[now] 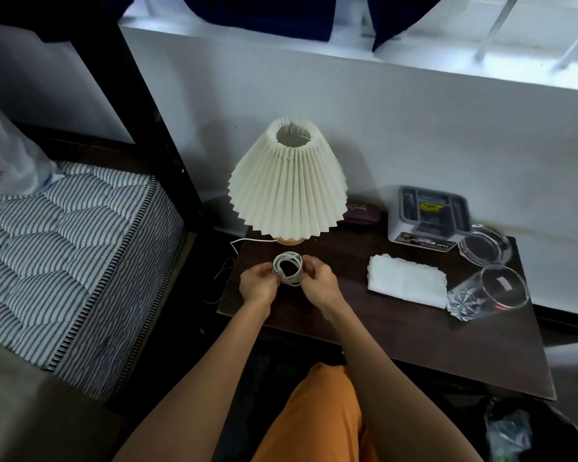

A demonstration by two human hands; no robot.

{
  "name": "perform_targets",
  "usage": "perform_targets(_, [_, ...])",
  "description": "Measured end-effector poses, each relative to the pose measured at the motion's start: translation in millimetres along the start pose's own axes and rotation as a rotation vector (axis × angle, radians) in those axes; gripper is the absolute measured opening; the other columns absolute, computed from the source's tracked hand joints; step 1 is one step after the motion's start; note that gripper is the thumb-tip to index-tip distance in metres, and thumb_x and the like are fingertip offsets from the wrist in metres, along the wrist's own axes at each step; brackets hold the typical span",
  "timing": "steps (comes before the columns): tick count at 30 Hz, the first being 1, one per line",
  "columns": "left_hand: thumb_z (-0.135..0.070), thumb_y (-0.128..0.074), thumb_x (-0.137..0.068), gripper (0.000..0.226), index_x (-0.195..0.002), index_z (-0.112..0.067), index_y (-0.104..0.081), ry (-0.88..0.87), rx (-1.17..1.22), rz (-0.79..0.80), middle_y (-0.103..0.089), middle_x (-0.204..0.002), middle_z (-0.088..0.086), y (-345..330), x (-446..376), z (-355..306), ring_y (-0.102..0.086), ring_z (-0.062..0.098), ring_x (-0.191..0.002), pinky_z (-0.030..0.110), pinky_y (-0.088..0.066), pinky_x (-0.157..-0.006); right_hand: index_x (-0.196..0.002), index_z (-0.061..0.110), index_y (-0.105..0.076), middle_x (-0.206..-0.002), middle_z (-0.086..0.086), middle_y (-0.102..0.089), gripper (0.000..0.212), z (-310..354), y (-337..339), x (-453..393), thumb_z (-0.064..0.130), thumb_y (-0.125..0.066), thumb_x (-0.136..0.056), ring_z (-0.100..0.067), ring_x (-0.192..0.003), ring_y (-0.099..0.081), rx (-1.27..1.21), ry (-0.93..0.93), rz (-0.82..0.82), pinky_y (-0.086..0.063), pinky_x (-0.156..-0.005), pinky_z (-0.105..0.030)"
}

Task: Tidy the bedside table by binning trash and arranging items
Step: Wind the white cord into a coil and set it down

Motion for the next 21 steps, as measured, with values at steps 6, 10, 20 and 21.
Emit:
perform_targets(6, [0.002,-0.065,-0.078,0.035,-0.113,-0.001,-0.063,0.004,-0.025,-0.024,-0.067,-0.112,0.018,2.8,2.7,4.0,-0.065,0.030,-0.103,0.043,-0.052,-0.095,-0.139,0.006,-0.043,-0.138,-0.010,-0.054,0.052,-0.3,0.1,6.9,-0.002,-0.047,-0.087,-0.021,-0.131,-0.048,0.052,-0.004,0.030,-0.037,-0.109,-0.027])
perform_targets(10, [0.002,-0.062,-0.080,0.037,-0.117,-0.002,-0.061,0.008,-0.021,-0.039,-0.066,-0.113,0.018,6.9,8.4,2.0,-0.066,0.028,-0.097,0.042,-0.054,-0.092,-0.140,0.005,-0.040,-0.142,-0.013,-0.050,0.053,1.9,6.5,16.8,-0.001,-0.047,-0.088,-0.024,-0.131,-0.047,0.089,-0.002,0.027,-0.037,-0.111,-0.030])
perform_targets(20, [-0.004,-0.055,-0.084,0.035,-0.119,-0.009,-0.061,-0.052,-0.083,0.000,-0.064,-0.119,0.014,4.2,57.8,-16.2,-0.062,0.029,-0.107,0.041,-0.051,-0.096,-0.137,0.009,-0.046,-0.139,-0.010,-0.051,0.047,9.5,45.4,60.4,0.001,-0.042,-0.091,-0.021,-0.127,-0.049,0.090,-0.012,-0.095,-0.038,-0.093,-0.019])
perform_targets(21, [-0.004,-0.054,-0.084,0.036,-0.119,-0.009,-0.061,-0.061,-0.088,0.013,-0.064,-0.119,0.014,2.2,64.5,-18.2,-0.062,0.030,-0.107,0.041,-0.051,-0.097,-0.137,0.009,-0.046,-0.139,-0.010,-0.052,0.047,11.6,50.8,65.8,0.001,-0.042,-0.091,-0.021,-0.127,-0.050,0.087,-0.009,-0.115,-0.039,-0.095,-0.021])
Point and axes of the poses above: each hand's wrist, its own x-axis away from the middle knuckle, its own y-axis out of the back of the hand, z = x × y, the point moved 7 cm from there along -x, towards the middle knuckle
